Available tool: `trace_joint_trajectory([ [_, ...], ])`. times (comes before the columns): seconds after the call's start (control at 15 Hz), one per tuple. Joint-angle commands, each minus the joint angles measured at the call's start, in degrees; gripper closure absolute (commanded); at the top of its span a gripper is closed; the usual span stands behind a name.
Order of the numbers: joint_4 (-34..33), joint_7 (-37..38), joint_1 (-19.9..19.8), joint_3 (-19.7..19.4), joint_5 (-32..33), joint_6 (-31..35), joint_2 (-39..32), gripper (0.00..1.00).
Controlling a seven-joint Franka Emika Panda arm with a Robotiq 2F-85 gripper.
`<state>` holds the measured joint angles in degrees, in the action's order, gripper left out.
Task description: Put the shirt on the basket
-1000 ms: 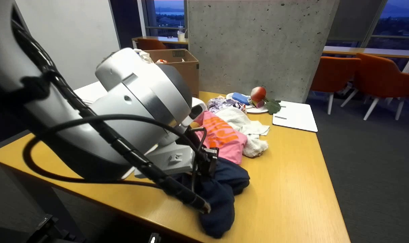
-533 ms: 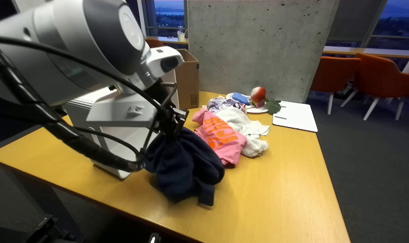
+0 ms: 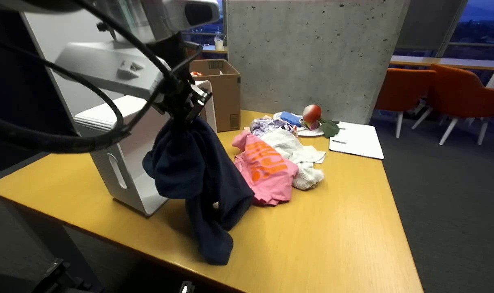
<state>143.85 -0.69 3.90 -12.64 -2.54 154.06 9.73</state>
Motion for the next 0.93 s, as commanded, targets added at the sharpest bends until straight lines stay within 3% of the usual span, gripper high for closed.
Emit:
trace_joint_trajectory([
  [0.0, -0.9, -3.4, -2.5, 1.6, -6.3, -10.5, 8.4, 0.98],
  [0.27, -4.1, 1.4, -6.1, 2.7, -5.1, -23.8, 13.4, 0.98],
  [0.6, -8.6, 3.0, -7.6, 1.3, -8.6, -34.5, 8.4, 0.98],
  [0.87, -9.1, 5.9, -10.2, 1.4, -8.5, -31.5, -0.7, 0.98],
])
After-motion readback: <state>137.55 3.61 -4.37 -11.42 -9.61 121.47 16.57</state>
